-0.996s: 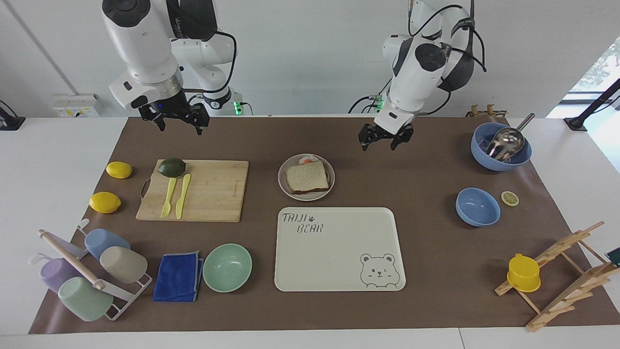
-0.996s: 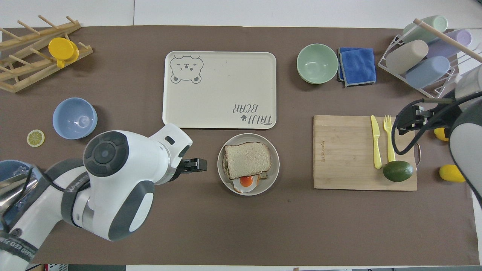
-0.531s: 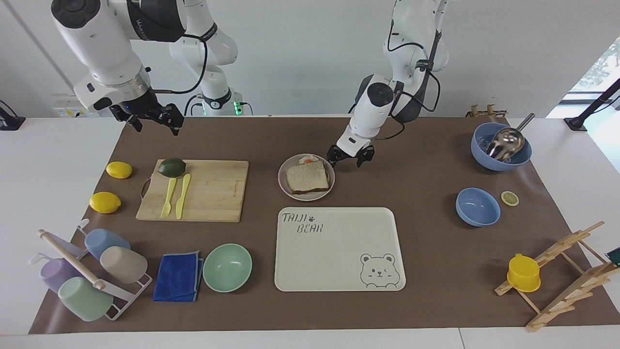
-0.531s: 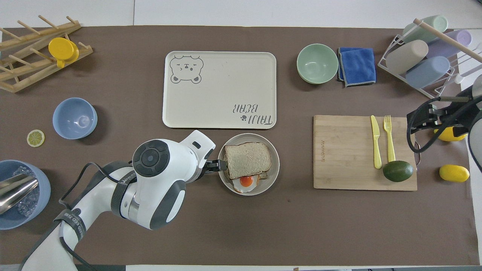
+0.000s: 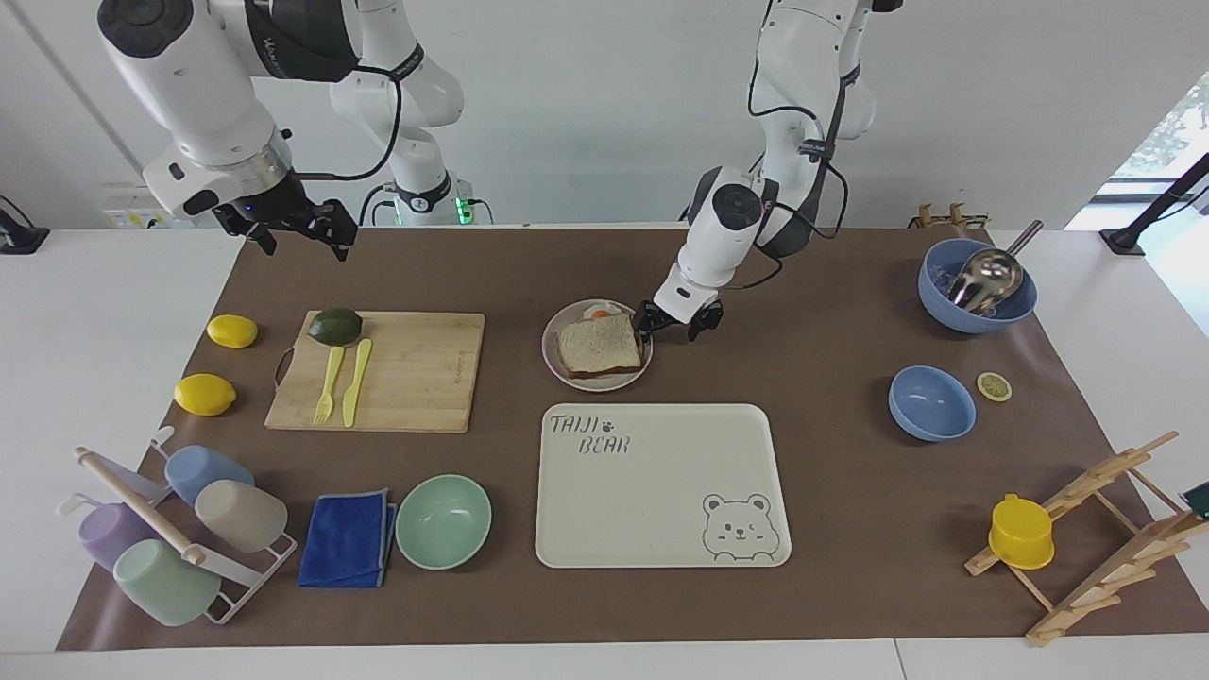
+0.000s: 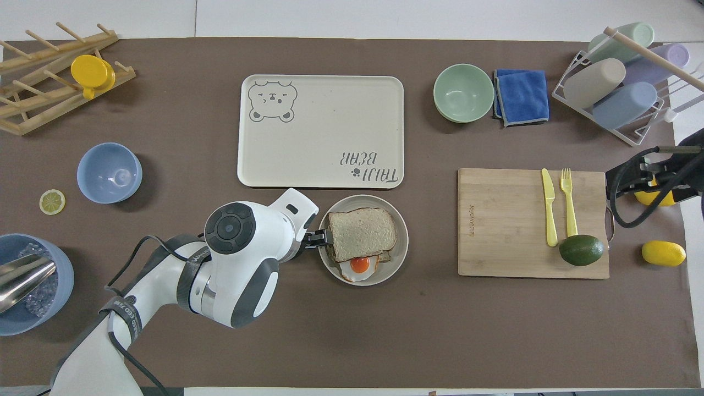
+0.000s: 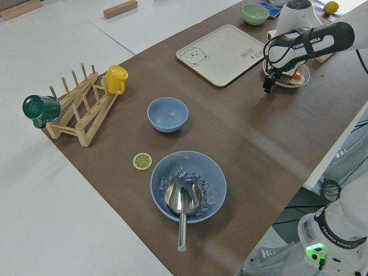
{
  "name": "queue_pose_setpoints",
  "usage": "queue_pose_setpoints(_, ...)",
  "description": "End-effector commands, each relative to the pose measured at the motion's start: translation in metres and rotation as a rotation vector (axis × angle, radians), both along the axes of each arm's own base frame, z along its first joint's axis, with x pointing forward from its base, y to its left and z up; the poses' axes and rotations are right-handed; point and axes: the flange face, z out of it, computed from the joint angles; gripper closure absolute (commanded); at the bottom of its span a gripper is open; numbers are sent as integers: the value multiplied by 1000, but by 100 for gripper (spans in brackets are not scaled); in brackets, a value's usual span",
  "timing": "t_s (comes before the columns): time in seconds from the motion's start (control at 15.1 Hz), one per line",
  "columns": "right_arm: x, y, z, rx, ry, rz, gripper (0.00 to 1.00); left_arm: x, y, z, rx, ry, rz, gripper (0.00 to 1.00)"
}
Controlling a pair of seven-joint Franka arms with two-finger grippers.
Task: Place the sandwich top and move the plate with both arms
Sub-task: 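Grasp the white plate rim with the left gripper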
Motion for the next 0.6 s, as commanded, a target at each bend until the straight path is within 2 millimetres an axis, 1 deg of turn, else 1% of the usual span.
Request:
queue_pose_setpoints(0.0, -2, 2, 0, 26, -10, 20, 0, -2, -12, -7, -19, -14, -8, 24)
queue_pose_setpoints(0.13, 1, 0, 1, 13, -13, 22, 0, -3, -16, -14, -28, -15, 0, 29)
queue_pose_setpoints(0.2, 3, 0, 2, 28, -10, 21, 0, -3, -16, -13, -30, -15, 1, 31)
queue_pose_setpoints(0.33, 2, -1, 2, 30, -2, 19, 0, -2, -17, -13, -31, -17, -1, 39)
queue_pose_setpoints(0.4, 2, -2, 2, 32, -5, 18, 0, -3, -18, -13, -31, -15, -2, 45)
queue_pose_setpoints(0.53, 2, -9, 3, 33, -12, 9, 0, -3, -18, -13, -31, -17, -11, 66)
